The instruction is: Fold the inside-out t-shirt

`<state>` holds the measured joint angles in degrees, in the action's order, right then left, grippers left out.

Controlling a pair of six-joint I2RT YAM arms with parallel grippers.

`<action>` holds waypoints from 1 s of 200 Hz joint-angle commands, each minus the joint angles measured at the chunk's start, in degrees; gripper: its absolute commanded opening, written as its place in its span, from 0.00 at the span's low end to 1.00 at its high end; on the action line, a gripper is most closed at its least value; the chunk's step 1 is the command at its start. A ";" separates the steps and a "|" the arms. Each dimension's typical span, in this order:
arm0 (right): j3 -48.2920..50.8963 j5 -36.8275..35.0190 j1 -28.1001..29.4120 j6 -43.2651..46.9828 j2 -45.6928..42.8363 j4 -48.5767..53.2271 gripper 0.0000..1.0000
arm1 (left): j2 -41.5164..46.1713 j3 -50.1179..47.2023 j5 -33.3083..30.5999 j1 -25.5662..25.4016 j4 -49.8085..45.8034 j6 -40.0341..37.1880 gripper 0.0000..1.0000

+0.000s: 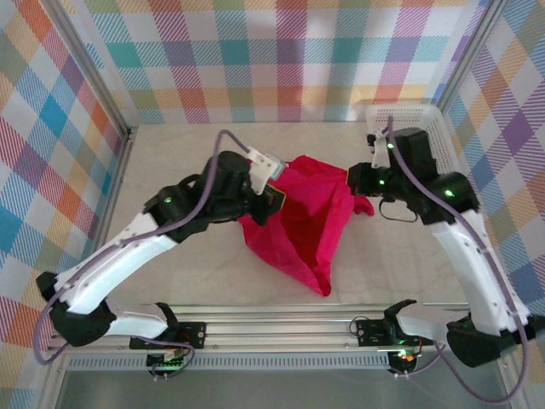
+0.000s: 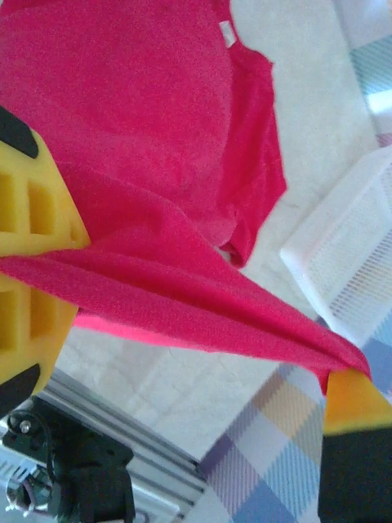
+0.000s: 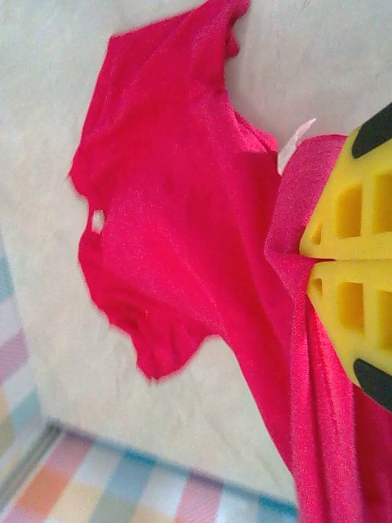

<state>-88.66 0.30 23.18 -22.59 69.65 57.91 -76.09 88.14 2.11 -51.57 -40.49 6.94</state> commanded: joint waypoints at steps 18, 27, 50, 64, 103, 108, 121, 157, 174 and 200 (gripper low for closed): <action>5.51 -10.80 -8.35 0.88 15.01 -6.07 0.00 | -11.27 -3.37 1.76 8.26 2.97 2.63 0.00; 4.46 -11.82 -9.30 0.79 17.75 -5.95 0.00 | -12.63 -3.34 2.84 9.49 3.99 3.60 0.00; 2.67 -8.51 -9.64 0.43 20.78 -3.62 0.30 | -13.98 -2.54 7.07 9.74 7.43 7.61 0.00; 6.04 -4.72 -8.85 -1.02 17.94 -4.11 0.41 | -15.11 -2.27 10.40 9.75 9.15 11.83 0.00; 25.81 6.75 -1.26 -9.19 3.09 -13.90 0.35 | -17.77 -0.42 14.96 9.56 9.64 16.00 0.00; 29.13 8.66 0.30 -11.26 1.40 -17.17 0.31 | -17.69 -0.26 14.90 9.56 9.64 15.97 0.00; 36.20 9.95 4.72 -16.42 -1.09 -25.47 0.22 | -17.53 0.59 14.68 9.60 9.00 16.07 0.00; 43.39 7.09 10.62 -23.58 5.50 -46.03 0.06 | -16.85 2.64 14.94 9.43 7.94 16.44 0.00; 41.04 5.53 13.45 -25.55 12.10 -53.21 0.03 | -16.59 4.19 14.48 9.32 6.78 16.59 0.00; 36.84 1.06 17.39 -29.08 23.23 -65.34 0.02 | -15.69 6.92 14.33 9.21 6.30 18.10 0.00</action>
<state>-47.48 4.93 37.56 -45.98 85.89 11.38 -93.65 91.20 15.62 -41.91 -33.23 23.16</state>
